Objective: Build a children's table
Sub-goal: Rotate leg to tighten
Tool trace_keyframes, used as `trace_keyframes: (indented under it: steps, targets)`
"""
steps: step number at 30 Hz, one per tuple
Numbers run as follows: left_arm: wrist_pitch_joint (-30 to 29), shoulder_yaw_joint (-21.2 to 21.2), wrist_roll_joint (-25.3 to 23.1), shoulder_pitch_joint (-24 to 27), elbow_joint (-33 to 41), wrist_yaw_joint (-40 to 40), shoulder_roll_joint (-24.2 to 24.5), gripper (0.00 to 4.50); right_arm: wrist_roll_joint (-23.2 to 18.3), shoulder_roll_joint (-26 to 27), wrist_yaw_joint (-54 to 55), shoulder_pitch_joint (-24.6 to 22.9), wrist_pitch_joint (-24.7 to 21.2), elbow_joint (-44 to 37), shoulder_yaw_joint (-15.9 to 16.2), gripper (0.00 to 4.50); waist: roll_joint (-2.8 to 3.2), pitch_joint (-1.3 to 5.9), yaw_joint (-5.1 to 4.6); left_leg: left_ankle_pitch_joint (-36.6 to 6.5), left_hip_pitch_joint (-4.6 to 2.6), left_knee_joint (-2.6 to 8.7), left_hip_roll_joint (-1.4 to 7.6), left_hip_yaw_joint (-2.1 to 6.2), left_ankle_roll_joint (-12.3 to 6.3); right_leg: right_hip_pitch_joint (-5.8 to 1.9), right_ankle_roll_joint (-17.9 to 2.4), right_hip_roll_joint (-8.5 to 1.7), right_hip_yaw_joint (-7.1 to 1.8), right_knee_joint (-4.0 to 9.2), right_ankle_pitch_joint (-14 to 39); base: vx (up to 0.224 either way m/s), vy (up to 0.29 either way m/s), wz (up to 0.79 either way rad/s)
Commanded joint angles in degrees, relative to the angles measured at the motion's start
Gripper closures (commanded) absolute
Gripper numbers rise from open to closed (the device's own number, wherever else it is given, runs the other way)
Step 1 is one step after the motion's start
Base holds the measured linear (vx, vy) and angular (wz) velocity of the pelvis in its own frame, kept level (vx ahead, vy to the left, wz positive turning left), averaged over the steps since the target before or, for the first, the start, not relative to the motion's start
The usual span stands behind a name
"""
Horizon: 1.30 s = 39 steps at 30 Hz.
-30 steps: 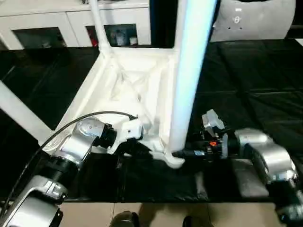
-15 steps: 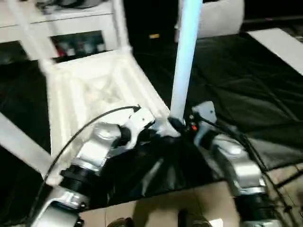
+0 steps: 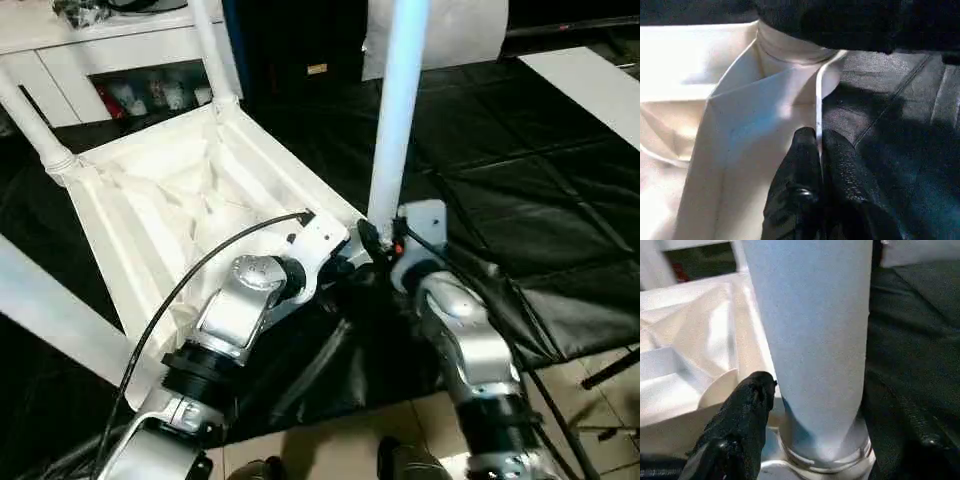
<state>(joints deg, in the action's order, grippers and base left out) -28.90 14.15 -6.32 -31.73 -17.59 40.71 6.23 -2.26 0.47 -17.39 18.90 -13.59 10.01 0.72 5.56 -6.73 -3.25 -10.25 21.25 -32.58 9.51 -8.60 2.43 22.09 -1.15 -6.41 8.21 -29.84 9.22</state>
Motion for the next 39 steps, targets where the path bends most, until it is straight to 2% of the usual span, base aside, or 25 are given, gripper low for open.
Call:
trace_keyframes:
  steps: [1,2,4,5,6,7,9,10,11,12,13,14,17,20,21,23,24,26,27,30,33,34,35,37,39]
  targets:
    - [3.46,0.25,0.97,-0.32,2.0,1.92,1.4,4.5,-3.38,-0.68,-8.08,-1.54,0.27,-0.94,2.92,1.29,-0.8,4.16,0.76,-20.45,0.42,4.46,3.09,1.35,-3.8,-2.83,-8.95,-3.41,-3.32,2.52,16.83,0.0,0.0,0.0]
    - [3.86,0.53,1.23,0.19,2.26,3.48,2.54,4.5,-4.65,-2.13,-10.33,-1.82,0.23,-1.62,2.13,1.21,-0.98,4.3,1.0,-20.05,0.18,4.23,3.12,1.08,-4.69,-2.56,-9.56,-3.29,-3.59,2.38,18.03,0.0,0.0,0.0]
    - [5.43,1.22,1.58,0.87,2.51,6.14,4.33,4.5,-5.87,-4.68,-13.73,-2.08,0.8,-2.32,1.54,0.97,-1.47,4.89,1.38,-15.67,0.74,3.43,2.61,0.79,-6.05,-2.91,-10.65,-3.4,-4.24,1.75,16.61,0.0,0.0,0.0]
    - [6.48,1.63,1.74,1.15,2.58,7.45,5.17,4.5,-6.23,-5.98,-15.32,-2.17,1.27,-2.56,1.45,0.83,-1.35,5.32,1.94,-11.56,0.86,2.93,2.5,0.58,-7.63,-2.88,-11.54,-3.39,-4.49,1.31,13.59,0.034,-0.061,0.03]
    - [7.82,2.17,1.86,1.52,2.46,9.32,6.51,4.5,-7.42,-8.15,-18.69,-2.42,0.71,-3.09,1.42,0.83,-1.32,5.43,2.44,-8.66,1.02,2.48,2.3,0.39,-9.13,-2.78,-12.19,-3.18,-4.47,0.98,11.42,0.034,-0.061,0.03]
    - [8.64,2.51,2.12,1.78,2.26,10.92,7.53,4.5,-8.19,-10.15,-21.6,-2.61,0.84,-3.4,1.39,0.78,-1.18,5.49,2.74,-7.84,0.99,2.31,2.46,0.32,-9.6,-2.63,-12.56,-3.22,-4.57,0.73,10.77,0.032,-0.069,0.02]
    - [9.01,2.72,2.37,1.88,2.1,11.77,8.13,4.5,-8.8,-11.4,-23.43,-2.74,1.05,-3.47,1.41,0.49,-1.28,6.04,3.58,-3.4,1.4,1.65,2.29,0.24,-11.05,-2.94,-13.23,-3.04,-4.47,-0.08,6.38,0.025,-0.066,-0.01]
    - [11.51,3.42,3.07,1.98,1.39,15.16,9.86,4.5,-10.53,-14.97,-29.16,-2.93,0.91,-3.88,1.59,0.49,-1.25,5.91,4.12,-2.44,1.28,1.49,2.39,0.09,-11.39,-2.5,-13.51,-2.84,-4.48,-0.16,6.01,0.007,-0.056,-0.01]
    - [13.04,3.84,3.46,2.02,0.99,17.34,10.85,4.5,-11.19,-16.83,-32.1,-2.86,0.83,-3.96,1.78,0.42,-1.25,5.86,4.64,-3.55,1.3,1.44,2.43,0.1,-11.21,-2.73,-13.11,-2.85,-4.38,-0.14,8.16,0.0,0.0,0.0]
    - [14.85,4.3,3.79,2.02,0.55,19.42,11.89,4.5,-11.97,-18.53,-35.06,-2.77,0.61,-4.1,2.03,0.42,-0.9,5.7,5.07,-4.62,1.07,1.55,2.6,0.06,-10.71,-2.47,-12.44,-2.59,-4.28,0.17,10.94,0.0,0.0,0.0]
    - [16.41,4.77,3.99,1.92,0.03,21.26,12.76,4.5,-12.33,-19.91,-37.38,-2.57,0.77,-3.98,2.33,0.42,-1.01,5.65,5.29,-5.37,1.0,1.63,2.72,0.15,-10.49,-2.46,-11.96,-2.54,-4.25,0.36,12.51,0.0,0.0,0.0]
    - [18.39,5.43,4.15,1.8,-0.64,23.66,13.89,4.5,-12.68,-21.33,-39.8,-2.22,0.76,-3.73,2.68,0.42,-0.86,5.51,5.63,-6.89,0.81,1.77,2.99,0.11,-9.43,-2.32,-11.25,-2.44,-4.32,0.47,14.78,0.0,0.0,0.0]
    - [21.34,6.37,4.7,1.45,-1.92,27.51,15.4,4.5,-13.58,-23.24,-43.85,-1.5,0.57,-3.17,3.25,0.42,-0.75,5.3,6.25,-11.17,0.01,2.13,3.34,0.07,-7.07,-1.81,-10.78,-2.25,-4.42,0.97,18.37,0.0,0.0,0.0]
    - [24.49,7.21,6.91,0.67,-3.85,34.86,17.1,4.5,-14.95,-26.3,-51.16,0.4,0.75,-1.33,4.86,0.42,-0.93,5.38,6.86,-12.28,-0.17,2.24,3.39,-0.02,-5.88,-1.78,-11.01,-2.2,-4.48,0.85,19.02,0.0,0.0,0.0]
    - [25.65,7.7,7.53,0.25,-4.72,37.7,17.77,4.5,-15.38,-27.39,-54.01,1.34,0.8,-0.39,5.7,0.42,-1.05,5.37,6.92,-12.15,-0.14,2.3,3.52,-0.01,-5.72,-1.77,-11.12,-2.2,-4.58,0.68,18.62,0.0,0.0,0.0]
    - [26.99,8.39,7.78,-0.35,-5.88,40.32,18.45,4.5,-15.76,-28.39,-57.15,2.4,0.64,0.63,6.7,0.42,-0.86,5.29,7.25,-13.23,-0.45,2.28,3.64,-0.17,-5.54,-1.46,-11.72,-2.22,-4.81,0.66,18.7,0.0,0.0,0.0]
    - [28.11,9.0,7.83,-0.85,-6.76,42.21,18.9,4.5,-15.98,-28.96,-59.42,3.15,0.41,1.28,7.46,0.58,-1.02,5.41,7.61,-13.28,-0.66,2.22,3.63,-0.3,-5.52,-1.33,-12.06,-2.23,-5.0,0.6,18.4,0.0,0.0,0.0]
    - [29.27,9.85,8.15,-1.4,-7.57,45.36,19.42,4.5,-15.97,-29.59,-62.64,4.34,-0.12,2.12,8.77,0.76,-1.25,5.65,8.09,-11.6,-0.46,2.2,3.69,-0.45,-5.66,-1.53,-12.61,-2.31,-5.18,0.14,16.52,0.0,0.0,0.0]
    - [29.56,10.18,8.25,-1.6,-7.69,46.61,19.61,4.5,-15.88,-29.77,-64.02,4.95,-0.34,2.59,9.41,0.79,-1.44,5.62,8.27,-11.15,-0.54,2.17,3.74,-0.62,-5.93,-1.31,-12.99,-2.25,-5.31,0.06,15.71,0.0,0.0,0.0]
    - [30.67,11.12,7.97,-2.26,-8.23,48.79,19.93,4.5,-15.7,-29.83,-66.97,6.62,-0.53,3.92,11.14,1.01,-1.44,5.86,8.59,-9.64,-0.54,2.03,3.86,-0.72,-6.31,-1.26,-13.77,-2.34,-5.65,-0.43,14.15,0.0,0.0,0.0]
    - [32.16,11.31,7.66,-3.31,-10.12,49.55,19.48,4.5,-15.71,-29.54,-68.91,8.07,-0.47,5.18,12.7,1.38,-1.62,5.93,8.82,-8.79,-0.44,1.94,3.76,-0.8,-6.69,-1.29,-14.09,-2.28,-5.77,-0.56,12.8,0.0,0.0,0.0]
    - [32.74,11.48,7.42,-3.72,-10.73,49.65,19.28,4.5,-15.63,-29.33,-69.49,8.53,-0.52,5.58,13.2,1.38,-1.72,5.94,8.82,-8.67,-0.31,1.92,3.69,-0.78,-6.73,-1.41,-14.14,-2.35,-5.75,-0.58,12.82,0.0,0.0,0.0]
    - [33.15,11.6,7.41,-4.06,-11.25,49.91,19.14,4.5,-15.6,-29.12,-70.04,8.97,-0.58,5.99,13.62,1.54,-2.11,5.92,8.85,-8.53,-0.18,1.93,3.63,-0.79,-6.81,-1.53,-13.96,-2.45,-5.73,-0.51,13.21,0.0,0.0,0.0]
    - [33.63,11.75,7.35,-4.52,-11.83,50.31,18.92,4.5,-15.43,-28.79,-71.0,9.73,-0.79,6.85,14.33,1.62,-2.01,5.84,9.02,-8.21,-0.09,1.87,3.64,-0.79,-6.8,-1.5,-13.58,-2.56,-5.78,-0.44,14.06,0.0,0.0,0.0]
    - [33.86,11.74,7.31,-4.65,-12.04,50.52,18.84,4.5,-15.36,-28.72,-71.37,9.99,-0.83,7.2,14.52,1.92,-2.02,5.86,9.27,-8.9,-0.26,1.93,3.73,-0.76,-6.18,-1.44,-13.05,-2.56,-5.76,-0.28,15.94,0.0,0.0,0.0]
